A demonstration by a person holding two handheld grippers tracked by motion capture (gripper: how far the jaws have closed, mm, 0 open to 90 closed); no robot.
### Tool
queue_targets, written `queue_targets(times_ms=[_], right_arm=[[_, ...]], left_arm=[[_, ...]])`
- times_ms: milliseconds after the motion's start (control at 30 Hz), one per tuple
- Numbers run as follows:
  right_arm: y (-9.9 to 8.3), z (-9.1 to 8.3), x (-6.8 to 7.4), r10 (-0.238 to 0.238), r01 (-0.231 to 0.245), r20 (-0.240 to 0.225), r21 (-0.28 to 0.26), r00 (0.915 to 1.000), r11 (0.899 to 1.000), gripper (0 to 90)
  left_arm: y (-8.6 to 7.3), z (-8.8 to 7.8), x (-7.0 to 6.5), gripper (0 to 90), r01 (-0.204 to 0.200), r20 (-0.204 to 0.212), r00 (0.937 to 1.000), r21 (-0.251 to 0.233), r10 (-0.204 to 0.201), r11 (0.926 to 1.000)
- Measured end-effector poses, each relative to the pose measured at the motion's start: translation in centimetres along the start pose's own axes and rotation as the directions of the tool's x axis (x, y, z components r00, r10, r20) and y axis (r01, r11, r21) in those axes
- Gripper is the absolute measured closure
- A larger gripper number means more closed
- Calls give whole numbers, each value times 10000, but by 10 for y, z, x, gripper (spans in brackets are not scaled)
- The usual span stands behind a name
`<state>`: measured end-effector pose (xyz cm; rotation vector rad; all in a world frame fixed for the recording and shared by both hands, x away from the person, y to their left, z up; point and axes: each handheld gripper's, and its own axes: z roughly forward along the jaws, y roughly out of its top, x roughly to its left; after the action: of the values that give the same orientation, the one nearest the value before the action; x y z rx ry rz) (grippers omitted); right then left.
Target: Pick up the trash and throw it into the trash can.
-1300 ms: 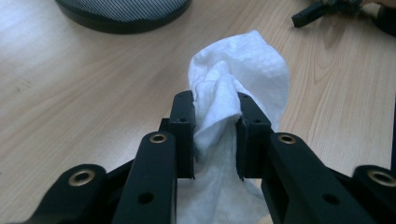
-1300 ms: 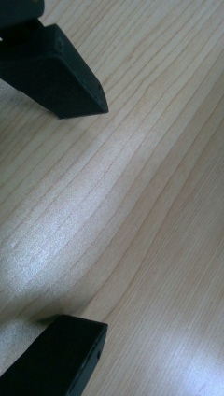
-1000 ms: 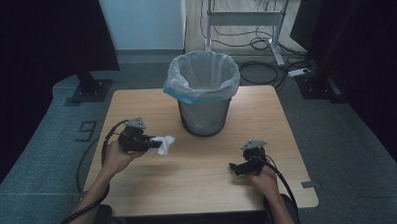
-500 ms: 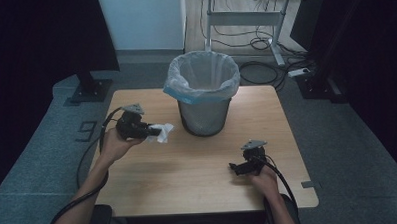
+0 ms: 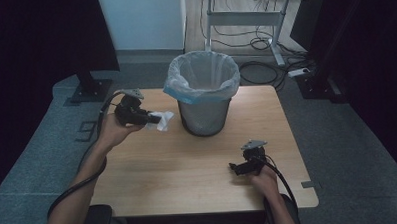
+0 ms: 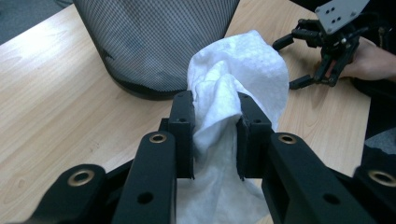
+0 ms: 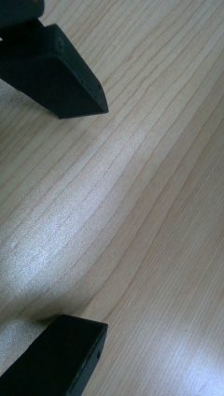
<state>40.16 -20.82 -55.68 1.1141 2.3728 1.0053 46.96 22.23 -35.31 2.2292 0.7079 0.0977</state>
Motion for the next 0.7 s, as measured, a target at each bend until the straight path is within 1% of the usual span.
queue_targets(times_ms=[67,100,133,167,200,233,267,367,400,433,500,700], right_arm=[[0,0,0,2,-2,1,1,10000,10000,0],[0,0,0,2,-2,1,1,10000,10000,0],[0,0,0,2,-2,0,0,10000,10000,0],[0,0,0,4,-4,-2,0,10000,10000,0],[0,0,0,-2,2,1,-1,10000,10000,0],[0,0,0,-2,2,1,-1,10000,10000,0],[0,0,0,-4,4,2,-1,10000,10000,0],[0,0,0,-7,7,-6,8,10000,10000,0],[0,0,0,-1,1,-6,11,10000,10000,0],[0,0,0,-2,2,-6,10,10000,10000,0],[0,0,0,13,-13,-1,7,10000,10000,0],[0,0,0,15,-15,-5,5,10000,10000,0]], left_arm=[[5,-2,1,718,-18,22,10000,78,18,10000],[5,-2,1,718,-18,22,10000,78,18,10000],[10,-3,2,718,-37,61,10000,109,36,9999],[10,-3,2,718,-37,61,10000,109,36,9999],[15,-5,2,718,-65,91,9999,112,64,9999],[15,-5,2,718,-65,91,9999,112,64,9999],[20,-6,1,718,-128,58,9999,141,127,9998],[29,-10,0,718,-194,46,9998,154,194,9997],[29,-10,0,718,-194,46,9998,154,194,9997],[35,-12,-1,717,-240,65,9997,150,239,9996],[41,-15,-2,716,-281,43,9996,221,280,9994],[59,-24,-2,715,-225,-23,9997,171,225,9996]])
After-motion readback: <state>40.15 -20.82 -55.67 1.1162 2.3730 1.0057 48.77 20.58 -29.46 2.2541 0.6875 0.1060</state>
